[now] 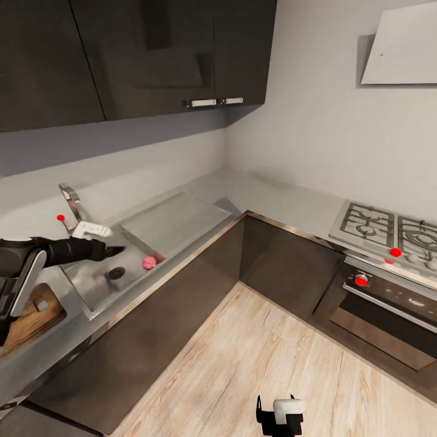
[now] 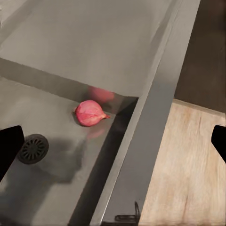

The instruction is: In the kitchen, take the Vidalia onion out of the sink, dice it on the chopping board with the paring knife, put the diced onion into the bowl on the countertop, then place both the paring knife and the chopping board into the sink.

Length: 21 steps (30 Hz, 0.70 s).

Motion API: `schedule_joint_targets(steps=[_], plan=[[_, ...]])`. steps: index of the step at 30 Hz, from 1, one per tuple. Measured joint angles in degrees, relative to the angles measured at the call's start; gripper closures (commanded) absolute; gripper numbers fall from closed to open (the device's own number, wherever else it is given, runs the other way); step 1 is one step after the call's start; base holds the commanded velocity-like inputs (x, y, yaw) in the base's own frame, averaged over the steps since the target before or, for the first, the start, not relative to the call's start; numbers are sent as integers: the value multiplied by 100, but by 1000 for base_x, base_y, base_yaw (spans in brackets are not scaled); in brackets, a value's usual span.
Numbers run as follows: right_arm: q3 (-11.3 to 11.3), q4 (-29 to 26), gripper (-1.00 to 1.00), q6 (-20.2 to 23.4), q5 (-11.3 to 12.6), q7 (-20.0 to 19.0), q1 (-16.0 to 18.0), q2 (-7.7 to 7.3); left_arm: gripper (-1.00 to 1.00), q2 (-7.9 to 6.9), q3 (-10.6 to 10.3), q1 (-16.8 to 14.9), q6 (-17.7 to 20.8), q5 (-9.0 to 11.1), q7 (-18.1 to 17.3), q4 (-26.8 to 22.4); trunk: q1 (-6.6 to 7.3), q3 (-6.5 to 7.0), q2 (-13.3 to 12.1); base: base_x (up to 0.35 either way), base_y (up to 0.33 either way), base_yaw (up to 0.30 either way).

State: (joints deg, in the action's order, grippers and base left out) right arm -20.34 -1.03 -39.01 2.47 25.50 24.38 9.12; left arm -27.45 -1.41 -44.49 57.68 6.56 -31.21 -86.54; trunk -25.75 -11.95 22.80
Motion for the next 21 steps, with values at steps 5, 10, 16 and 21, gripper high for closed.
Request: schedule_joint_targets(steps=[5, 10, 16, 21], plan=[[0, 0, -100, 0, 0, 0, 0, 0, -100, -198, -17, 7, -3, -1, -49, 50, 0, 0, 0, 0, 0, 0], [0, 3, -100, 0, 0, 5, 0, 6, -100, -249, -249, 16, -15, 6, -56, 140, 2, 0, 0, 111, 0, 0], [-1, 4, -100, 5, 0, 11, 0, 27, -100, -249, -554, 18, -27, 0, -57, 193, 3, 0, 0, 273, 0, 0], [0, 7, -100, 109, 0, 10, 0, 37, -100, -250, -600, 18, -28, -2, -57, 266, 3, -5, 0, 302, 0, 0]])
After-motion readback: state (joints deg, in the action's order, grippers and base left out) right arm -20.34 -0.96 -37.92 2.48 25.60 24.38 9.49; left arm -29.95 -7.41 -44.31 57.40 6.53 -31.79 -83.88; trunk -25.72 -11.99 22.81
